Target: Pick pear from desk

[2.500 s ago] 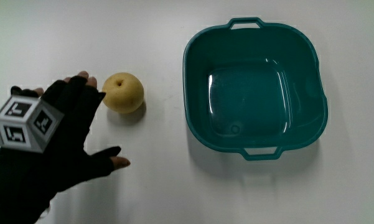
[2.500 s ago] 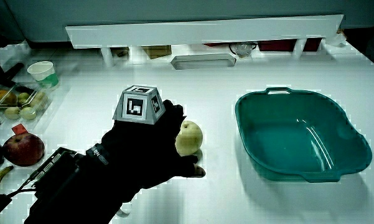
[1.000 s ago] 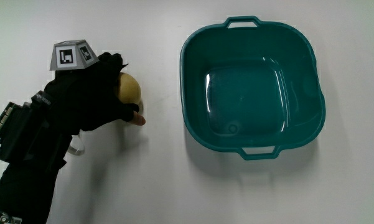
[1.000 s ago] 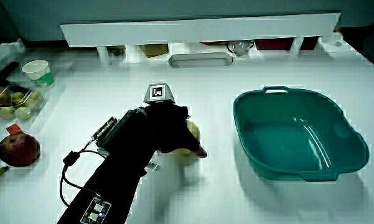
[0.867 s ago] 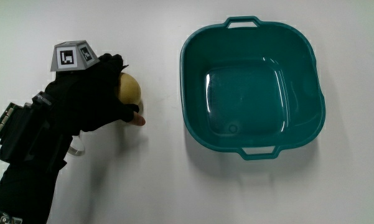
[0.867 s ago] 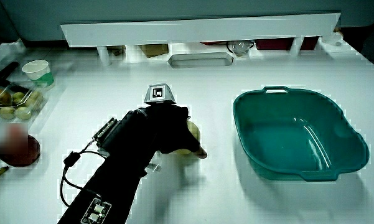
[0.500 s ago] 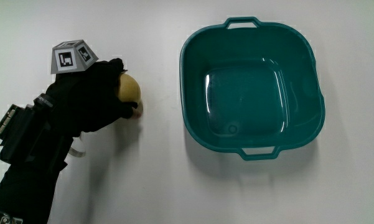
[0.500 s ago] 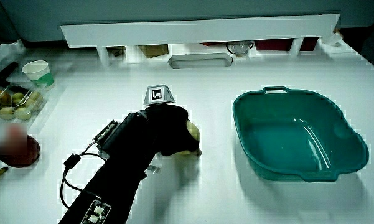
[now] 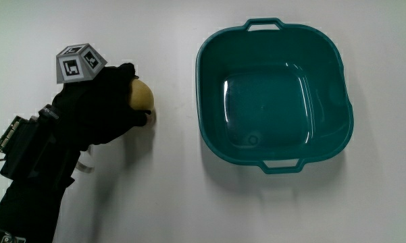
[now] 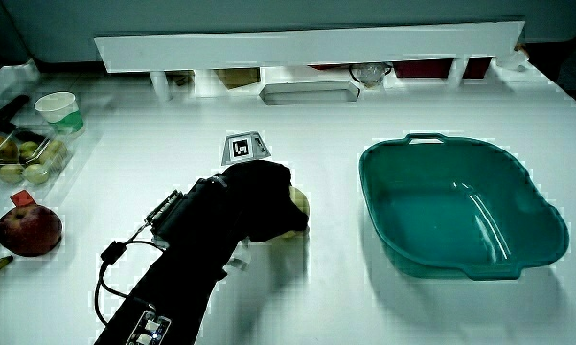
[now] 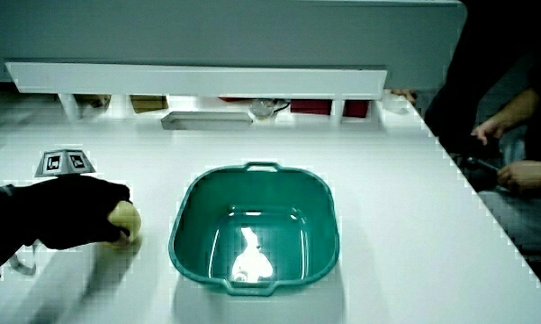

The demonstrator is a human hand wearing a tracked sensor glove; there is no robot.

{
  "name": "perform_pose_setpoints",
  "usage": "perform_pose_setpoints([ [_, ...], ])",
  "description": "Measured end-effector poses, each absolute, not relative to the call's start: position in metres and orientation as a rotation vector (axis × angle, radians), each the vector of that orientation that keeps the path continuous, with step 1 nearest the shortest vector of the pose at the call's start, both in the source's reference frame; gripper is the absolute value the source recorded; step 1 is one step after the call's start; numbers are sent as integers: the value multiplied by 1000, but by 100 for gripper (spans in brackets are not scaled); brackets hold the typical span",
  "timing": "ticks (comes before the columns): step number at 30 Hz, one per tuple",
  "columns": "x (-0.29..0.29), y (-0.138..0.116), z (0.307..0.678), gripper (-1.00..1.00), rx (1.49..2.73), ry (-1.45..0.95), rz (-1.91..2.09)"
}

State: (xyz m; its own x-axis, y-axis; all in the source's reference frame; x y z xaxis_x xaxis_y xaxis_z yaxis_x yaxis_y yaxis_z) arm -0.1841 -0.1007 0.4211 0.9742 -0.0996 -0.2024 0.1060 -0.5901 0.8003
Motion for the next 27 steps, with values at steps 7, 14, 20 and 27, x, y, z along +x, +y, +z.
perform_pose_setpoints([
  [7, -185, -103, 414, 100, 2217, 43, -297],
  [14, -179, -107, 386, 100, 2278, 82, -295],
  [20, -161, -106, 356, 100, 2303, 132, -313],
  [27, -138, -105, 334, 100, 2318, 212, -350],
])
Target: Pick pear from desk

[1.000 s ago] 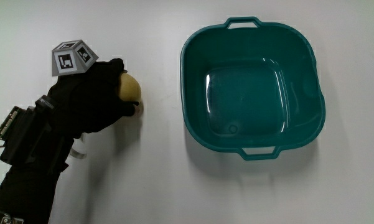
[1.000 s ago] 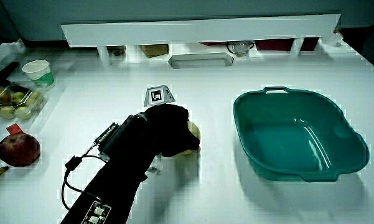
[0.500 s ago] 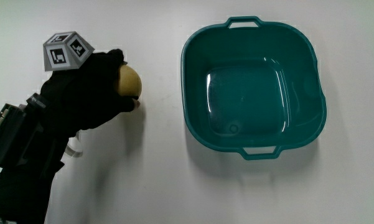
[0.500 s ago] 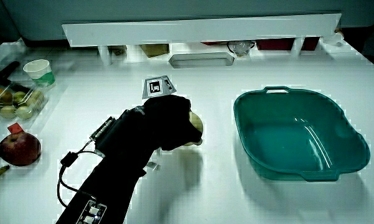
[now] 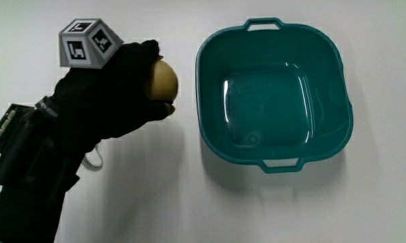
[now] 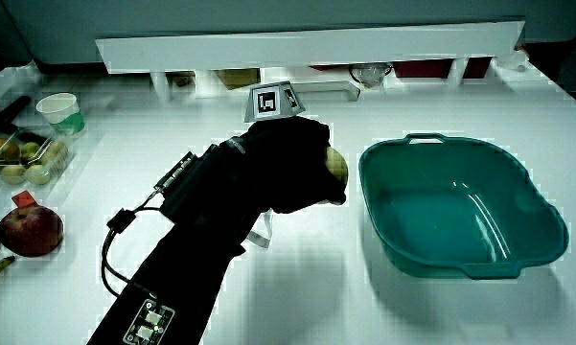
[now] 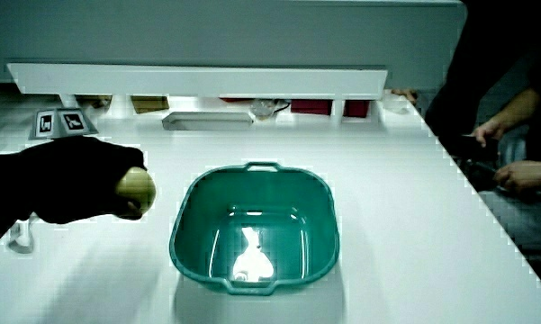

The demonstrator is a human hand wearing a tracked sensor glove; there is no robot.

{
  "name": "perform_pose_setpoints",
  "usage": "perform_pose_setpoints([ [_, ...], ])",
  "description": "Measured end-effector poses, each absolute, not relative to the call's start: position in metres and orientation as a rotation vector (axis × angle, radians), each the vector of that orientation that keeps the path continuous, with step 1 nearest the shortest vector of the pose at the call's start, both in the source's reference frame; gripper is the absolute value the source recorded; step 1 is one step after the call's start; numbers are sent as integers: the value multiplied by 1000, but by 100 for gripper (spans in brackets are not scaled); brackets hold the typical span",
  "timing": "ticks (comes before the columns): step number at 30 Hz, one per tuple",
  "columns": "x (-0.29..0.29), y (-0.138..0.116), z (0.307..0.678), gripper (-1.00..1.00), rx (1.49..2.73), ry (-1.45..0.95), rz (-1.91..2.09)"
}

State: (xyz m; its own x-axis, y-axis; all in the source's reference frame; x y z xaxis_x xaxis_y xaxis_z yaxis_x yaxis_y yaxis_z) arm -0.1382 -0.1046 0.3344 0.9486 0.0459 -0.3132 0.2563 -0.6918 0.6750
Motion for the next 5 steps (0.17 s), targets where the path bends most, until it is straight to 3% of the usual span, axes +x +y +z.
perform_pose_setpoints([
  [5, -124, -106, 324, 100, 2319, 230, -381],
])
